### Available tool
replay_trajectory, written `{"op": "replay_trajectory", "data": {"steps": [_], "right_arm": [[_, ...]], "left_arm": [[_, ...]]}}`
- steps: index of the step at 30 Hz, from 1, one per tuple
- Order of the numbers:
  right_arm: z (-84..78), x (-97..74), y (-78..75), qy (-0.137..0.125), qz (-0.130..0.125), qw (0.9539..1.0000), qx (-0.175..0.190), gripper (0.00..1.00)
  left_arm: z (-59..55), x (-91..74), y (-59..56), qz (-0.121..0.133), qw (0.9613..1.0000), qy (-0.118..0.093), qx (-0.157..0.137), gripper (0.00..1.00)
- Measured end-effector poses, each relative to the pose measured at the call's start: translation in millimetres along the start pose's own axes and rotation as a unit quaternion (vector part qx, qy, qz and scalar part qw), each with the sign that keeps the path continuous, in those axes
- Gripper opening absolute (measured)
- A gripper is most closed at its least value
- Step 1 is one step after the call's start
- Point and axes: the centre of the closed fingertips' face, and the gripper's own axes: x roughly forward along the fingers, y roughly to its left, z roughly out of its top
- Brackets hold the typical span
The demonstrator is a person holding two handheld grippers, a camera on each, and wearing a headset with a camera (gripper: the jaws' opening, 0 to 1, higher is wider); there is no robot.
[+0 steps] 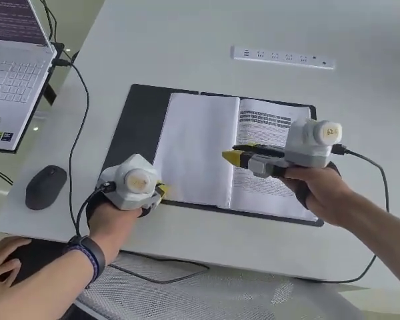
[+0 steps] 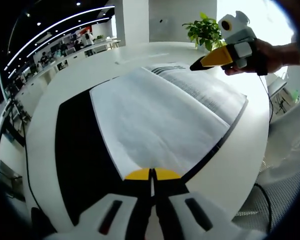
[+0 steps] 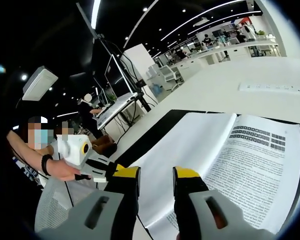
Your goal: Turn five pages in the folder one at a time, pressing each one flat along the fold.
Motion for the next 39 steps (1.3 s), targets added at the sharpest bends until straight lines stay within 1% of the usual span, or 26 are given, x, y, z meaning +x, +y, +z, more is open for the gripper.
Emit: {"op": "replay_trajectory", "data": {"steps": [4, 8, 10, 11, 12, 17, 21, 24, 27, 29, 31, 33, 35, 36, 37, 39], "right_arm": [[-11.3, 3.5, 1.3, 0.011, 0.004, 0.9999, 0.001, 0.23], [-17.6, 6.7, 1.2, 0.014, 0.008, 0.9999, 0.005, 0.22], [-20.8, 8.8, 1.4, 0.018, 0.011, 0.9998, 0.001, 0.21], [-25.2, 11.3, 1.1, 0.026, 0.014, 0.9996, -0.005, 0.21], [-26.7, 12.6, 0.6, 0.028, 0.016, 0.9995, -0.005, 0.22], [-32.9, 19.7, -9.9, 0.035, 0.013, 0.9993, 0.000, 0.21], [-34.1, 23.9, -17.5, 0.036, 0.012, 0.9993, 0.001, 0.19], [-32.2, 25.9, -23.5, 0.030, 0.011, 0.9995, 0.006, 0.16], [-28.4, 27.9, -30.6, 0.018, 0.008, 0.9997, 0.016, 0.13], [-22.3, 29.9, -38.2, 0.003, 0.002, 0.9996, 0.027, 0.11], [-18.3, 31.3, -44.9, -0.004, -0.003, 0.9995, 0.032, 0.10], [-16.6, 32.2, -50.2, -0.011, -0.007, 0.9992, 0.038, 0.06], [-18.2, 32.3, -53.9, -0.012, -0.009, 0.9991, 0.039, 0.00], [-17.6, 31.3, -55.4, -0.018, -0.007, 0.9988, 0.045, 0.00], [-16.2, 30.9, -53.1, -0.024, 0.003, 0.9983, 0.052, 0.00], [-17.0, 29.9, -53.1, -0.024, 0.004, 0.9987, 0.046, 0.00]], "left_arm": [[0.0, -0.7, -0.5, 0.000, 1.0000, -0.001, -0.001, 0.00], [-0.6, -0.6, -0.3, -0.001, 1.0000, 0.000, -0.002, 0.00], [-1.0, -0.6, 0.4, -0.001, 1.0000, 0.000, -0.004, 0.00], [-1.2, -0.7, 0.9, -0.002, 1.0000, 0.000, -0.006, 0.00], [-1.2, -0.8, 0.8, -0.002, 0.9999, 0.000, -0.010, 0.00], [-1.1, -1.1, 0.2, -0.002, 0.9999, 0.000, -0.013, 0.00], [-1.5, -1.4, 0.7, -0.003, 0.9999, 0.002, -0.016, 0.00], [-1.8, -1.6, 0.3, -0.003, 0.9999, 0.004, -0.012, 0.00], [-2.0, -1.7, 0.8, -0.003, 0.9999, 0.004, -0.011, 0.00], [-1.9, -1.7, 1.4, -0.003, 0.9999, 0.004, -0.014, 0.00], [-1.8, -2.0, 1.3, -0.004, 0.9999, 0.005, -0.013, 0.00], [-2.0, -2.1, 1.4, -0.005, 0.9999, 0.006, -0.011, 0.00], [-2.1, -2.3, 1.5, -0.006, 0.9999, 0.006, -0.012, 0.00], [-2.2, -2.5, 1.4, -0.006, 0.9999, 0.006, -0.014, 0.00], [-2.3, -2.4, 1.5, -0.006, 0.9998, 0.006, -0.016, 0.00], [-2.4, -2.3, 1.8, -0.007, 0.9998, 0.006, -0.018, 0.00]]}}
